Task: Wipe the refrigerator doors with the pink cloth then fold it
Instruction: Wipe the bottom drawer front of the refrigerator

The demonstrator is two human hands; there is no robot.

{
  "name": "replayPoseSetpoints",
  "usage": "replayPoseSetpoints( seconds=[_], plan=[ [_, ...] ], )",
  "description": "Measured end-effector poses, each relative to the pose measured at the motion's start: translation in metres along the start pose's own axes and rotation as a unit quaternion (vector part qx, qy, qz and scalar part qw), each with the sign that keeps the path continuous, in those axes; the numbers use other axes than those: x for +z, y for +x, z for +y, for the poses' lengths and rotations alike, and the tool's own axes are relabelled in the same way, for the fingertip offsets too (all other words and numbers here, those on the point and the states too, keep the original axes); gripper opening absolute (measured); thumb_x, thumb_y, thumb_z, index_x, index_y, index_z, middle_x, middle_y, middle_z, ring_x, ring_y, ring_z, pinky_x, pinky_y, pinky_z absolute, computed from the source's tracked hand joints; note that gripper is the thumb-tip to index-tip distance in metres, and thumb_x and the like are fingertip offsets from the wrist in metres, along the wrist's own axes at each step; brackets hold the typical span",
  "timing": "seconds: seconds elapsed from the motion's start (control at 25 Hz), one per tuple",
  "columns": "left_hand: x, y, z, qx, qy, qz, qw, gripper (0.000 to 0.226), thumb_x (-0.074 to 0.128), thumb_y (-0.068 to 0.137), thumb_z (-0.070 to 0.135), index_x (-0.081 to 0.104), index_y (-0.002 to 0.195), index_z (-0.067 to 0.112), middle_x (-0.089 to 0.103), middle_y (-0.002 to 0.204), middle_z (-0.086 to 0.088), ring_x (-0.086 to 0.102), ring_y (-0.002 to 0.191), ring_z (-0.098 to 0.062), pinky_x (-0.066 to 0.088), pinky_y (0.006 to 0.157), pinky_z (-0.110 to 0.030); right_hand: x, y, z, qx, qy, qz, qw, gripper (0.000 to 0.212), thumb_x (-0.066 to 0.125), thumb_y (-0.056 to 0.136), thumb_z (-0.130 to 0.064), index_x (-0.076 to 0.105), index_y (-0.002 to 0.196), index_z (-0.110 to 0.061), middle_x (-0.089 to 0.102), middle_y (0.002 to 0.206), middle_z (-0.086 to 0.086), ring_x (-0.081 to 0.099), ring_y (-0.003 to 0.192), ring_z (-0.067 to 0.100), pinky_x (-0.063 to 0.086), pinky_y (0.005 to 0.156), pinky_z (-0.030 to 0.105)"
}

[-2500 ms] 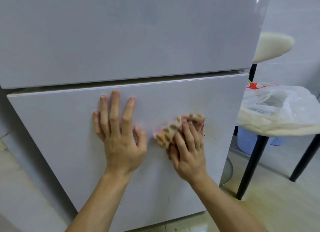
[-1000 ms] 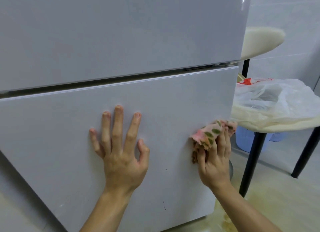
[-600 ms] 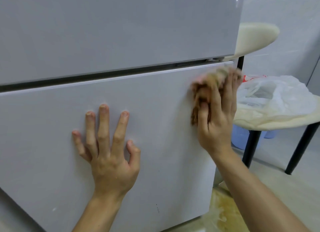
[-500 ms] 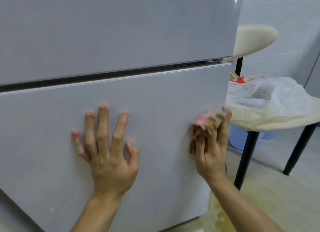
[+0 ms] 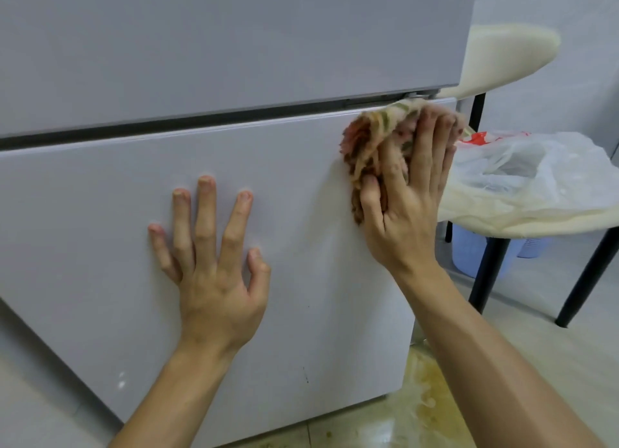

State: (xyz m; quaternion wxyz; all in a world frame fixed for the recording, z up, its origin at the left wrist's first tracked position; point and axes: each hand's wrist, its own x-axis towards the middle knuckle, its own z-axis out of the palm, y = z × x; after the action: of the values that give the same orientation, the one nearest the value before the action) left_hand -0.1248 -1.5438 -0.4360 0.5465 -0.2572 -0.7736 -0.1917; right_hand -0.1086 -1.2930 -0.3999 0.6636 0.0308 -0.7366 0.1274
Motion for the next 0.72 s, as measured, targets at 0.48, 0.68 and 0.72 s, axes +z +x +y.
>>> replayPoseSetpoints(
  seconds=[0.48, 0.68, 0.72],
  plan=[
    [0.002, -0.001, 0.000, 0.001, 0.004, -0.001, 1.000, 0.070, 0.057, 0.095, 0.019, 0.036, 0.161, 0.018, 0.017, 0.172, -0.016, 0.010, 0.160, -0.041, 0.000, 0.125, -0.064, -0.017, -0.220, 0.017, -0.073, -0.033, -0.234, 0.969, 0.064, 0.033, 0.112, -0.041, 0.007, 0.169, -0.027, -0.005, 0.177, 0.006, -0.002, 0.163, 0.029, -0.001, 0.132, 0.050],
    [0.003, 0.000, 0.002, 0.002, 0.004, 0.003, 1.000, 0.072, 0.058, 0.093, 0.017, 0.036, 0.161, 0.017, 0.020, 0.171, -0.019, 0.012, 0.159, -0.045, -0.001, 0.125, -0.063, 0.008, -0.062, -0.041, 0.020, 0.032, -0.068, 0.997, 0.064, 0.043, 0.108, -0.030, 0.017, 0.166, -0.024, 0.003, 0.173, 0.015, -0.001, 0.161, 0.034, -0.002, 0.130, 0.052],
    [0.004, 0.000, 0.001, 0.003, 0.003, 0.004, 1.000, 0.072, 0.059, 0.093, 0.017, 0.036, 0.161, 0.017, 0.020, 0.171, -0.019, 0.013, 0.158, -0.045, -0.001, 0.125, -0.064, 0.013, -0.044, -0.050, 0.041, 0.031, -0.040, 0.998, 0.060, 0.041, 0.109, -0.030, 0.019, 0.163, -0.020, 0.012, 0.171, 0.021, 0.004, 0.160, 0.038, -0.001, 0.130, 0.052]
  ],
)
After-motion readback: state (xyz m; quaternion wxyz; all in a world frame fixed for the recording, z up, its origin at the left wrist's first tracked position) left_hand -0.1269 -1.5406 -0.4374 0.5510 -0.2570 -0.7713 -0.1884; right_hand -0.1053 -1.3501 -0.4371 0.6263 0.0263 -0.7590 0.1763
